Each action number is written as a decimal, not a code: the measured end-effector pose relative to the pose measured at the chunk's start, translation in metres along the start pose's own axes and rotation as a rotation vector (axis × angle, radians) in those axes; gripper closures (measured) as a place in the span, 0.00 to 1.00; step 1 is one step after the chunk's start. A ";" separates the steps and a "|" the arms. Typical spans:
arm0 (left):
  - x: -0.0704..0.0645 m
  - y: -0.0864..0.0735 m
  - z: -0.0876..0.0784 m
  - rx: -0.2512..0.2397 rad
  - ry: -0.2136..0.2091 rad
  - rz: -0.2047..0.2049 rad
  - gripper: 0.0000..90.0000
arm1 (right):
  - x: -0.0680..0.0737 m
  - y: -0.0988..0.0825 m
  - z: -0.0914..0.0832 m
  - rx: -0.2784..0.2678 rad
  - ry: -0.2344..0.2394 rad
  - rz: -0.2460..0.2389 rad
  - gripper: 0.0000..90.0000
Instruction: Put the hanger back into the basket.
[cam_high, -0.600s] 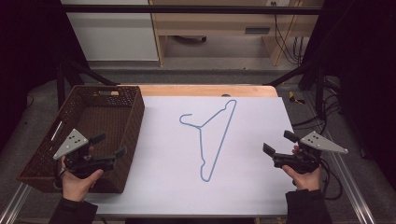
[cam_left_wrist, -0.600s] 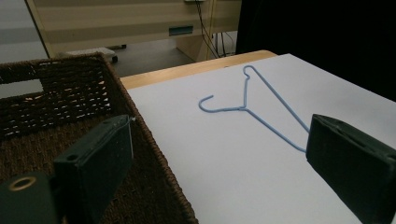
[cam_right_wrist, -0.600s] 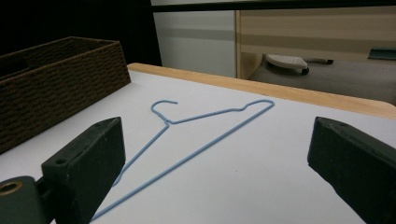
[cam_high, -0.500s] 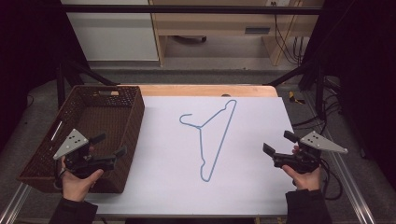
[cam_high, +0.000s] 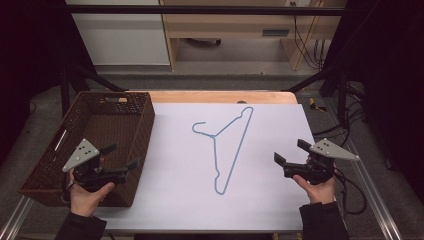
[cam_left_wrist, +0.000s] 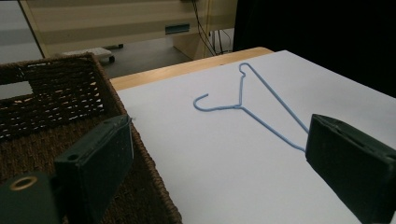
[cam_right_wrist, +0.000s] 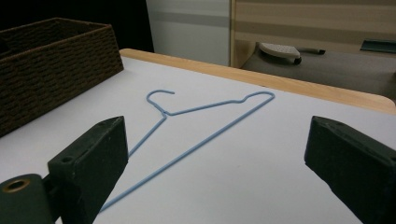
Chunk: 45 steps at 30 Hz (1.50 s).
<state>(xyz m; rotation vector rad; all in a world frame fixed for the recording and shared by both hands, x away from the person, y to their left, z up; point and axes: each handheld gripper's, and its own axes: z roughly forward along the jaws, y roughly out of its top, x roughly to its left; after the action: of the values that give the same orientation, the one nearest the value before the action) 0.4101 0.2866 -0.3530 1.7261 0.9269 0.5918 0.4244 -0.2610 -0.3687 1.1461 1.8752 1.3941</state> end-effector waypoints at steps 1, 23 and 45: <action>0.000 0.000 0.000 0.002 0.000 0.004 0.08 | 0.002 0.001 0.001 -0.003 0.003 0.004 0.08; -0.006 0.000 0.004 0.013 -0.003 0.021 0.08 | 0.050 0.029 0.061 0.067 0.019 0.001 0.15; -0.002 0.002 0.001 -0.001 0.001 0.006 0.08 | 0.097 0.019 0.176 0.319 -0.018 -0.059 0.31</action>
<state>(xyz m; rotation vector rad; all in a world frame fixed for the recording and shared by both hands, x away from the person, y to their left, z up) 0.4105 0.2845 -0.3515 1.7287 0.9225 0.5967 0.5245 -0.0886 -0.4013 1.2346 2.1539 1.0733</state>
